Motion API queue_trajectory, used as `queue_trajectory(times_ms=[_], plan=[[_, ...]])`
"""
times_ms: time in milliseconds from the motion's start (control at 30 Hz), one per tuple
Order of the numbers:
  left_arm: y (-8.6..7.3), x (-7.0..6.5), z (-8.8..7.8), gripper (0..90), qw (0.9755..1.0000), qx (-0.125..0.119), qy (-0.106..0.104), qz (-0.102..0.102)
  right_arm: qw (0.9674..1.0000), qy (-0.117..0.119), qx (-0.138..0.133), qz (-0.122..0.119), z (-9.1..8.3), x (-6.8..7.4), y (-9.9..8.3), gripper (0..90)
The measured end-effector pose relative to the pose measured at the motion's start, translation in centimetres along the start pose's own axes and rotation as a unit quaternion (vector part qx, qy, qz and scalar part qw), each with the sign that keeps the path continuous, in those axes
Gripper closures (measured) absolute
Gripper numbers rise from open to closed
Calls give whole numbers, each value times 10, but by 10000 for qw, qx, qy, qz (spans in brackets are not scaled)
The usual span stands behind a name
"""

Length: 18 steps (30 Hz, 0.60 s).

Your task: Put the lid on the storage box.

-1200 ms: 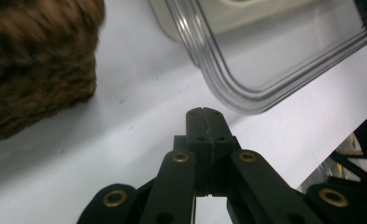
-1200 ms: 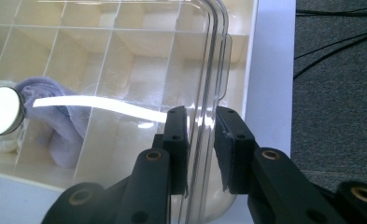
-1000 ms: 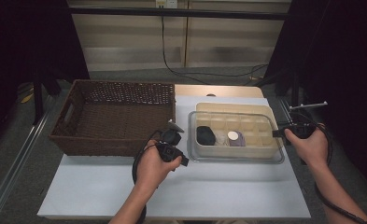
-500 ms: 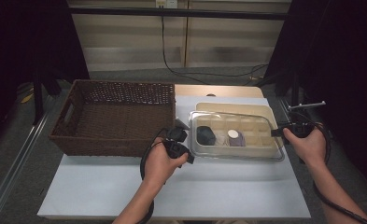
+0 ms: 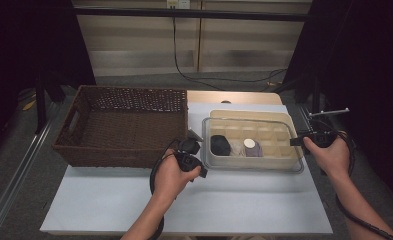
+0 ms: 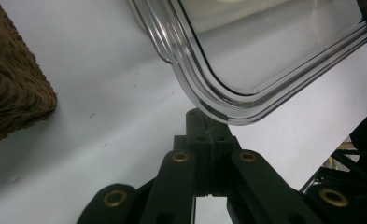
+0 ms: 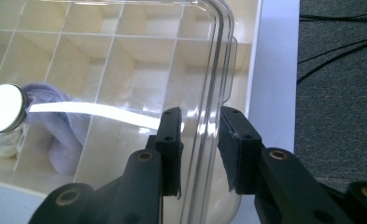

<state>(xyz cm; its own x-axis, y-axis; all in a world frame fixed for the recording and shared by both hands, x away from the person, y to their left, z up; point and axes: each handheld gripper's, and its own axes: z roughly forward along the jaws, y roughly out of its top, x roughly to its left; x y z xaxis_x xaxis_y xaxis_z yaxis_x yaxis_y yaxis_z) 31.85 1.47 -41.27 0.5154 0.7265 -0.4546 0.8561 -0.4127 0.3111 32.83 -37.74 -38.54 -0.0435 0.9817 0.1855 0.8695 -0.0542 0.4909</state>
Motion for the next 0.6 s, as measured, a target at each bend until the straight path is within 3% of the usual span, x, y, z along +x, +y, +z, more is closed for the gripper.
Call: queue_trajectory(times_ms=[367,600], plan=[[16,-11,8,900,9999,41,-119,67,10000,-8,-4,-68,-2,-1,0,668],[26,-15,12,900,9999,-10,-73,75,10000,21,-17,-77,-4,-3,1,667]])
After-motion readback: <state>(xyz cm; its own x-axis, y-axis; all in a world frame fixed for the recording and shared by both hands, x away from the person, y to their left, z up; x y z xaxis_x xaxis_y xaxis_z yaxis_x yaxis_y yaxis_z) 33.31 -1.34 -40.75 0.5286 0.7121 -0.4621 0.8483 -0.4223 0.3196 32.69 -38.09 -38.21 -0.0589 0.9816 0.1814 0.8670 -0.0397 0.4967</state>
